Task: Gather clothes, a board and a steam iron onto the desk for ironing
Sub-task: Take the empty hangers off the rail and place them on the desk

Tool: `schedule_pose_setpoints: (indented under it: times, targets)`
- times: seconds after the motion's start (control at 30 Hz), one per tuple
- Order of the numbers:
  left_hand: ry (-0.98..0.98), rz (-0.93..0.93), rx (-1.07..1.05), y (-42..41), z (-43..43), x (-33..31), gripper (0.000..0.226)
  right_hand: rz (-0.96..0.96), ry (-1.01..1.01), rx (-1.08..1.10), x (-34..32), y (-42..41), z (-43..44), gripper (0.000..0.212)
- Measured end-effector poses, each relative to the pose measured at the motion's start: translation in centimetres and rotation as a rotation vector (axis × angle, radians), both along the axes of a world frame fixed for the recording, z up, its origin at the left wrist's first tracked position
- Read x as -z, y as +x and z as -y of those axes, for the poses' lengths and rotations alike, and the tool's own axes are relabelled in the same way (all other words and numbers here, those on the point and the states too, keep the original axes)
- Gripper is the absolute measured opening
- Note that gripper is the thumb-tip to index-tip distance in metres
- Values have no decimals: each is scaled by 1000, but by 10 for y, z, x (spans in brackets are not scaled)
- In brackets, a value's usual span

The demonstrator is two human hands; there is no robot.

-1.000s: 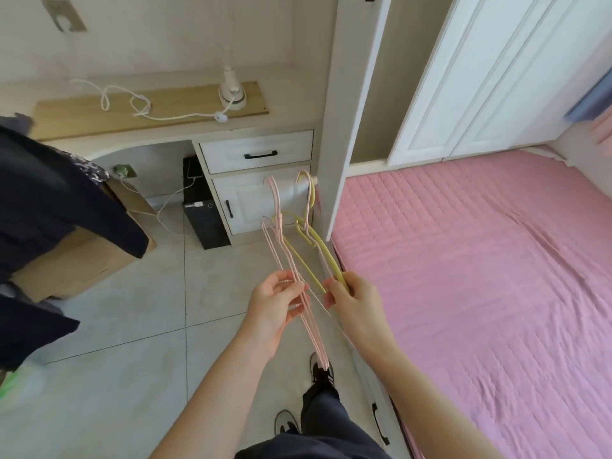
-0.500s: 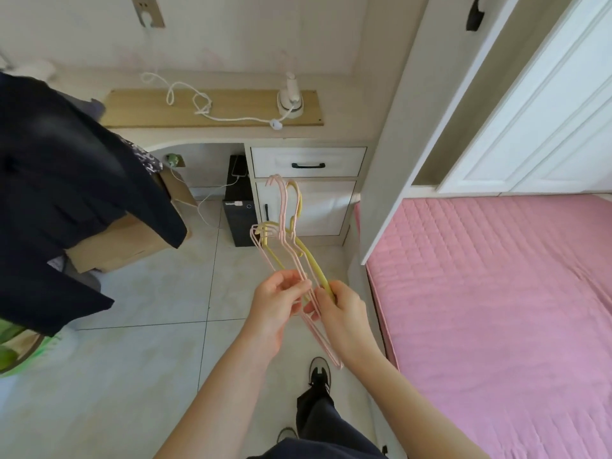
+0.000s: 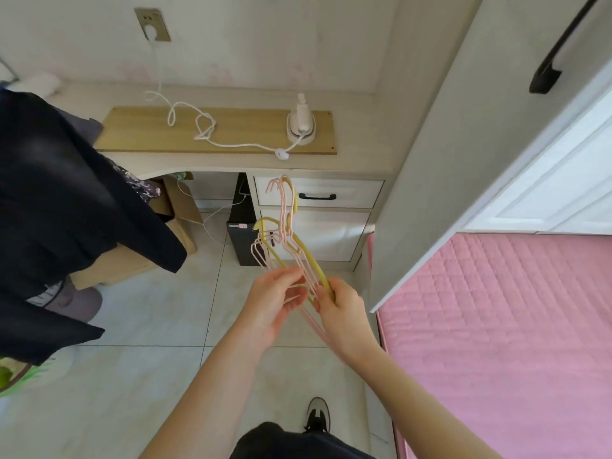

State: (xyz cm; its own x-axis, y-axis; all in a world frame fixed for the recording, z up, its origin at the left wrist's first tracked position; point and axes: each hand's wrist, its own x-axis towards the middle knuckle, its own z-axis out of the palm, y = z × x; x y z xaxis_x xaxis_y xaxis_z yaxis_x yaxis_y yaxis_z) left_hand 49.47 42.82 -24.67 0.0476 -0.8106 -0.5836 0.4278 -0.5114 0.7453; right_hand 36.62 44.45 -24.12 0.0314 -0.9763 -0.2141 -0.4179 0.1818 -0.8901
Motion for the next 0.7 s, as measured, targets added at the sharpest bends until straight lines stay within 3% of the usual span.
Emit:
schedule_pose_setpoints:
  times: [0.2,0.47,0.57,0.7]
  targets:
    - [25,-263,-307,29,79,-4,11,-48,-16,-56,-1,7,54,32]
    - [49,-619,-342,81,177,-15,33,-32,-20,-113,7,42,131,25]
    - [65,-641,-309,97,208,-20,41,-12,-4,-112,7,54,157,23]
    - [105,-515,-197,109,242,-20,37,-131,66,-203,8,59,189,23]
